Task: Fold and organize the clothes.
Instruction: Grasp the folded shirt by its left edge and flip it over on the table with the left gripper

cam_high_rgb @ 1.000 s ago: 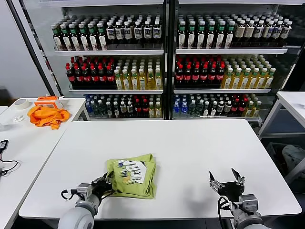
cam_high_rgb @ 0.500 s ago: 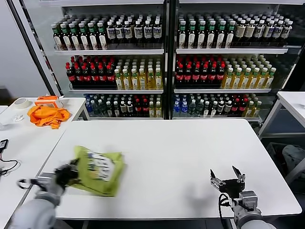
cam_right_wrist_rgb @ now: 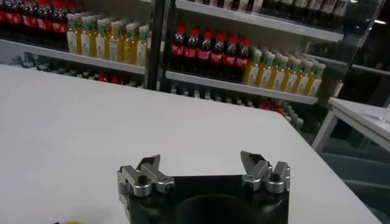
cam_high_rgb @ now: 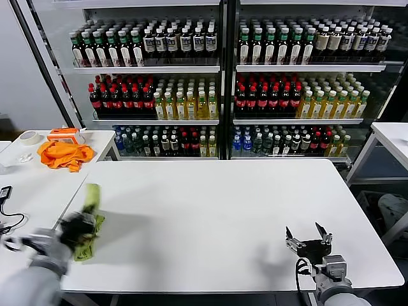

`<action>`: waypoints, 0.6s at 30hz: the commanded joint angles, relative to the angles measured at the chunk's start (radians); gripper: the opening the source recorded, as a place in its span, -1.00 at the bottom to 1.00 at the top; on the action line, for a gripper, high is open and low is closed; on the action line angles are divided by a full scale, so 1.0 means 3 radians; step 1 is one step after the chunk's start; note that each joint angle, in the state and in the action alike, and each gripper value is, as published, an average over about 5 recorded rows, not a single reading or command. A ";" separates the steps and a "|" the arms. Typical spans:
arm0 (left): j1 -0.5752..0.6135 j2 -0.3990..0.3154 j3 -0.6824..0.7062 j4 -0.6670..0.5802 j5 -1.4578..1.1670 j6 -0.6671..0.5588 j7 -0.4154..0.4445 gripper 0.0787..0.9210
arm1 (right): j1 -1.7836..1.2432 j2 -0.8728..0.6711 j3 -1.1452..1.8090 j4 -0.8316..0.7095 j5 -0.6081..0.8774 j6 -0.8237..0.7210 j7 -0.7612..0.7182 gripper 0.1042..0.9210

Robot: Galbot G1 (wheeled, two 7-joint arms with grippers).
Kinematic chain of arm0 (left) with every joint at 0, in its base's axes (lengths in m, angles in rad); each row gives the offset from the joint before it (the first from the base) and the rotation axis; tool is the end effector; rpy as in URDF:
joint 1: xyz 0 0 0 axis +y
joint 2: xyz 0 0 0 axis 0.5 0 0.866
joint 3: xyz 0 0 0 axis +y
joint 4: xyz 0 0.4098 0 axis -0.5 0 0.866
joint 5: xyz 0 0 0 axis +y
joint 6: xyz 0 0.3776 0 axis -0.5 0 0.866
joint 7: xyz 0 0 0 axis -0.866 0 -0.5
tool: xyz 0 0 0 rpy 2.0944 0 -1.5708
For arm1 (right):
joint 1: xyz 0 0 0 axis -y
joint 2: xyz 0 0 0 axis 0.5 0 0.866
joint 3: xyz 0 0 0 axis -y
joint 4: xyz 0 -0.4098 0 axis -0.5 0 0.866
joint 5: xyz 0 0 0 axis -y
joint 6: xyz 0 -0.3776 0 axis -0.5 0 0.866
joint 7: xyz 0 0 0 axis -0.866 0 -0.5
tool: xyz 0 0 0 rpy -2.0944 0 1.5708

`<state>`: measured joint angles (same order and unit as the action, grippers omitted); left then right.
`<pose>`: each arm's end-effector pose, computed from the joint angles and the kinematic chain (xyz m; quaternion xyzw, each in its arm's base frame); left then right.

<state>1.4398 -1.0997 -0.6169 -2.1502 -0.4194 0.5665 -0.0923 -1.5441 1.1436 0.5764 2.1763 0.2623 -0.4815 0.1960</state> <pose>0.2265 0.1184 -0.2752 -0.0338 -0.9790 -0.0541 0.1935 0.1912 -0.0957 -0.2977 -0.0181 -0.9776 0.1042 0.1821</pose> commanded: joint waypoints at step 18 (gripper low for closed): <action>-0.0643 -0.1003 0.1681 0.0412 0.0561 -0.0225 -0.0059 -0.75 | -0.0136 0.0014 0.0122 0.0180 -0.0029 0.0025 -0.0010 0.76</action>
<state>1.3026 -1.3457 -0.2032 -2.0694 -0.2371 0.5488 -0.0942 -1.5774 1.1469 0.6070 2.2151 0.2544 -0.4750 0.1931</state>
